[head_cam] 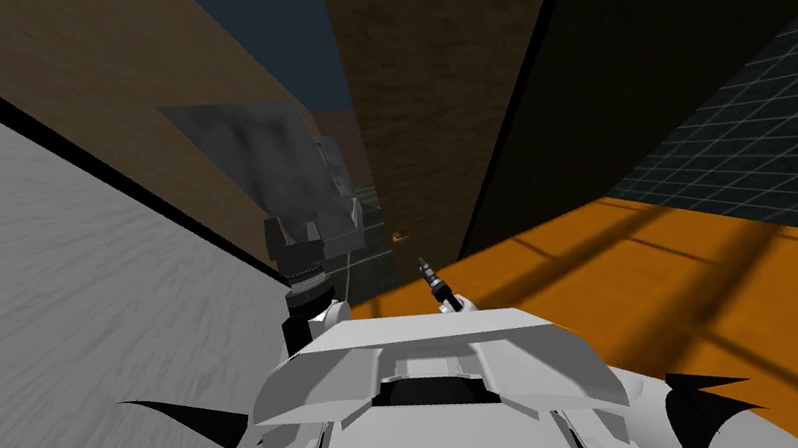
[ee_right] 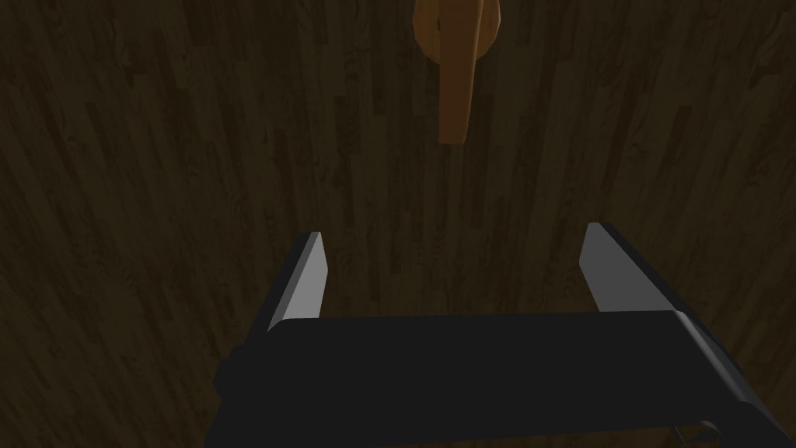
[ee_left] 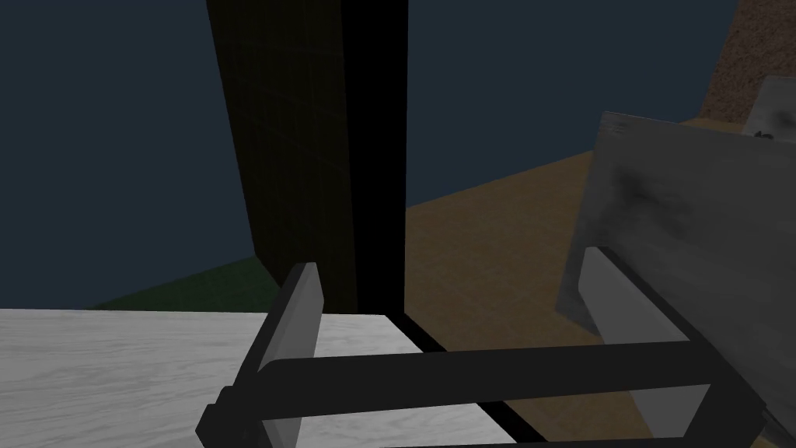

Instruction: Pull the door open

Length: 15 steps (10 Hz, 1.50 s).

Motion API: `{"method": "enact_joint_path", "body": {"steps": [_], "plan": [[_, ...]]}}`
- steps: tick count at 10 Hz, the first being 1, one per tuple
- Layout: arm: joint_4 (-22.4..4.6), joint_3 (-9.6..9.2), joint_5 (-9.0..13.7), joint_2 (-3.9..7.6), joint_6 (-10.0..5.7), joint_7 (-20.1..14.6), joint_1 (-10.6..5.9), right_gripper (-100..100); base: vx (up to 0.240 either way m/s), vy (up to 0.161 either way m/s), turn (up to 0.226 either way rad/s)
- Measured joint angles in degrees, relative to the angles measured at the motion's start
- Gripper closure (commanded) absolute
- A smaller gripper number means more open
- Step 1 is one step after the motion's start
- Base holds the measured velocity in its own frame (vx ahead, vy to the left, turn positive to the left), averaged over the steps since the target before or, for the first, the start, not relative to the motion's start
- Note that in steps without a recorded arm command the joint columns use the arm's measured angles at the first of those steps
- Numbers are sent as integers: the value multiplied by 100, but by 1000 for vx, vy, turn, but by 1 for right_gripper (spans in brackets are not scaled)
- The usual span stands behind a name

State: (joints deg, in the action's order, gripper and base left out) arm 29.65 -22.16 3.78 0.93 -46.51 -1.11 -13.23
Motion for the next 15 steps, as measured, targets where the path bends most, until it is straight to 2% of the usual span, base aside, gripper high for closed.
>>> {"method": "enact_joint_path", "body": {"steps": [1, 3, 4, 5, 6, 7, 9, 10, 11, 12, 14, 15], "plan": [[-54, 129, 45, 12, 37, 51, -49, -100, -65, -40, 244], [-385, 407, 141, -48, -123, 212, -128, -100, -71, -32, 227], [-500, 492, 174, -29, -173, 239, -202, -100, -21, -3, -26], [-353, 502, 174, 3, -83, 245, -120, -100, 0, 8, -30], [-163, 493, 165, 35, 20, 247, -37, -100, -28, 5, 296], [-76, 593, 195, 68, 58, 274, 16, -100, -49, -11, 336], [29, 820, 267, 62, 99, 396, 82, -100, -49, -11, 166], [-44, 937, 308, 41, 76, 450, 34, -100, -36, 4, 210], [149, 1027, 333, 55, 145, 502, 137, -100, -20, 1, 45], [94, 1079, 352, 44, 138, 526, 107, -100, -16, 11, 225], [-177, 1346, 446, -14, -39, 617, -25, -100, -2, 6, 132], [-51, 1393, 458, -28, -13, 661, 39, -100, 18, 13, 175]]}}
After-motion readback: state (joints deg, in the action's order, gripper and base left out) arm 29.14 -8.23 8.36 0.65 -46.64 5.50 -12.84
